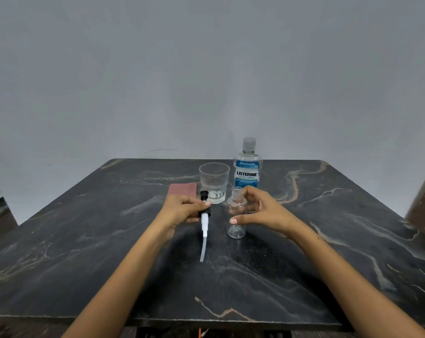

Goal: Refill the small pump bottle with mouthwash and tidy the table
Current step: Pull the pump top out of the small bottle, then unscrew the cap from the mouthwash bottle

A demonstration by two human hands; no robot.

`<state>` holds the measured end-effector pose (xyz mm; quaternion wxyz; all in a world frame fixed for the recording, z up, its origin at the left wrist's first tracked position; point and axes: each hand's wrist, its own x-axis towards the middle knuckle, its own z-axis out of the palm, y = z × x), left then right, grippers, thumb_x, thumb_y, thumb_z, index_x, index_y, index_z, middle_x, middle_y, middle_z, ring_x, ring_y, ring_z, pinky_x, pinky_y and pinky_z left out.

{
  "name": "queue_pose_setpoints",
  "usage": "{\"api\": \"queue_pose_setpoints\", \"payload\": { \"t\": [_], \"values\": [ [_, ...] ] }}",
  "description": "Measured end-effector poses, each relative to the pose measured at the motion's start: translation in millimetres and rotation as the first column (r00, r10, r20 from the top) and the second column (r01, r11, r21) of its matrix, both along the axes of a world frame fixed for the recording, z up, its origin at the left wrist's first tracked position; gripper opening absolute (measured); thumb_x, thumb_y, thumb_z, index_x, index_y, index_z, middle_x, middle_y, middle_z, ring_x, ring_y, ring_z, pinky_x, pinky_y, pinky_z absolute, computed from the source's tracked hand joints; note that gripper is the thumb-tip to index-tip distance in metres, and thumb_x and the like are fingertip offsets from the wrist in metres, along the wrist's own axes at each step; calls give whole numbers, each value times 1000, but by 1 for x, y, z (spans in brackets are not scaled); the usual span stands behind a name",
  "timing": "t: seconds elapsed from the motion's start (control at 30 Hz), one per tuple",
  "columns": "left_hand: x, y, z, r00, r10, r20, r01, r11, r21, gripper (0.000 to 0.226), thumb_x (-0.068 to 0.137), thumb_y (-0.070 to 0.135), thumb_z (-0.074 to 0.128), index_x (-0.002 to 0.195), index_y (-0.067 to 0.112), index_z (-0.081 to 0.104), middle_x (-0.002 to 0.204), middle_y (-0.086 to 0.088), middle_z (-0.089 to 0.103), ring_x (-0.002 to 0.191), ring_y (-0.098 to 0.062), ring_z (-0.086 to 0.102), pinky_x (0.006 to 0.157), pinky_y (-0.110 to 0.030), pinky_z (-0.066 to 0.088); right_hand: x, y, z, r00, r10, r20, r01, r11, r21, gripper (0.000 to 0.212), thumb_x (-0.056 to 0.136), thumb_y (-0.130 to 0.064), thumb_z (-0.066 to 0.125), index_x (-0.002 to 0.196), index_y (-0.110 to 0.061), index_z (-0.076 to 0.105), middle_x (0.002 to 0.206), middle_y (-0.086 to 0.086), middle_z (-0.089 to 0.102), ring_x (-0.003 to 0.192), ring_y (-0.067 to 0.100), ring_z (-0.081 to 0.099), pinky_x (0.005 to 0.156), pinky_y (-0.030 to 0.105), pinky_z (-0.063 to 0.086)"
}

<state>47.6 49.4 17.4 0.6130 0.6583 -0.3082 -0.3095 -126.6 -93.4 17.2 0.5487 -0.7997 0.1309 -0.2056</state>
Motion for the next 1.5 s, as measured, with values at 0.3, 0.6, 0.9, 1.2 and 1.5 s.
{"api": "queue_pose_setpoints", "payload": {
  "t": [0.3, 0.6, 0.9, 1.2, 1.5],
  "values": [
    [-4, -1, -14, 942, 34, 335, -75, 991, 110, 30, 63, 24, 87, 73, -1, 72, 73, -17, 73, 65, -15, 64, 64, -18, 52, 4, 5, -1, 1000, -4, 24, 5, 1000, -30, 55, 64, -11, 86, 111, -14, 57, 106, 4, 70, 95, 20, 71, 82, 31, 57],
    [-13, -3, -24, 816, 118, 565, -182, 982, 58, 30, 63, 27, 86, 64, 6, 65, 67, -1, 66, 65, -7, 61, 57, -15, 45, 9, 9, -5, 999, -33, 23, 35, 994, -102, 61, 63, -21, 87, 116, -16, 56, 113, 0, 68, 99, 16, 69, 93, 40, 54],
    [-12, 0, -23, 767, 157, 622, -218, 976, 24, 28, 68, 32, 82, 69, 10, 65, 63, -1, 65, 59, -10, 61, 58, -25, 53, 10, 14, -5, 1000, -20, 10, 21, 996, -83, 56, 67, -14, 84, 117, -14, 59, 112, 0, 69, 99, 14, 69, 88, 33, 55],
    [-11, 1, -24, 731, 198, 653, -248, 969, -17, 21, 74, 32, 78, 64, 17, 66, 59, 7, 64, 55, -3, 57, 54, -18, 46, 11, 16, -5, 1000, -2, -21, 0, 996, -93, 60, 65, -13, 85, 119, -15, 59, 113, 0, 69, 104, 13, 67, 86, 31, 57],
    [-15, 3, -5, 723, 298, 624, -233, 955, -186, 15, 79, 23, 73, 68, 20, 64, 62, 10, 63, 59, 2, 60, 54, -8, 43, -23, -22, 23, 958, -132, -256, 39, 940, -338, 52, 64, -10, 85, 112, -9, 64, 102, 2, 71, 93, 11, 69, 86, 21, 55]
  ]
}}
